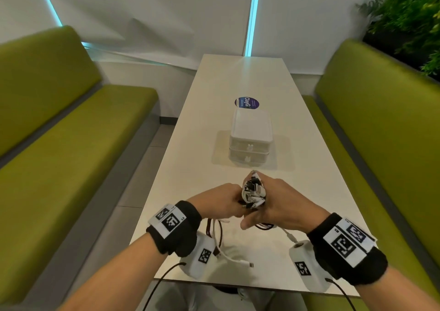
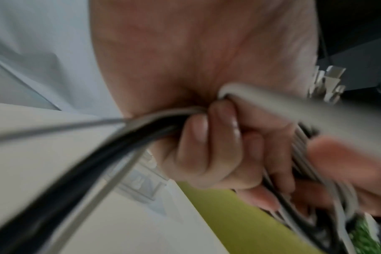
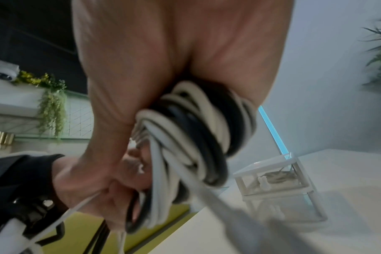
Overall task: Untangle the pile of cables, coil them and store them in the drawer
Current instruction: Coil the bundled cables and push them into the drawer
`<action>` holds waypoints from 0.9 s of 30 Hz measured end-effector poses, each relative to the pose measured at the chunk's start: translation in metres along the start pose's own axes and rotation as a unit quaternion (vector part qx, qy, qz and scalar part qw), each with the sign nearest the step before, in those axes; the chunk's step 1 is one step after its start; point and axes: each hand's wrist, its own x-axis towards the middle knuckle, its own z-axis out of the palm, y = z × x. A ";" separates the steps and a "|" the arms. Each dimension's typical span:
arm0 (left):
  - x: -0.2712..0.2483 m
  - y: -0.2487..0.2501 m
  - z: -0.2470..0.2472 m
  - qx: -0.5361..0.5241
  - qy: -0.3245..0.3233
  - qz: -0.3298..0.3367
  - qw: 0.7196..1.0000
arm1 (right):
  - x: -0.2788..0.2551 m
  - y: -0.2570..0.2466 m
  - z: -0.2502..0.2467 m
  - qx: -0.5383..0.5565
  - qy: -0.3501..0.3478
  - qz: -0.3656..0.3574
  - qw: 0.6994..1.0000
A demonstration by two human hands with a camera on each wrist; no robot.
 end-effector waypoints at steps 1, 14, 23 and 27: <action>0.002 0.000 -0.001 -0.013 -0.001 -0.005 1.000 | 0.001 0.000 0.000 -0.003 0.001 0.004 1.000; 0.012 0.013 -0.031 -0.054 -0.047 -0.036 0.997 | 0.018 0.000 -0.006 -0.106 0.027 0.034 0.993; -0.001 0.013 -0.038 -0.242 -0.124 -0.082 0.959 | 0.017 0.007 0.005 -0.143 0.103 0.011 0.984; -0.001 0.019 -0.042 -0.161 -0.094 -0.083 0.979 | 0.020 0.007 0.005 -0.158 0.102 0.002 0.982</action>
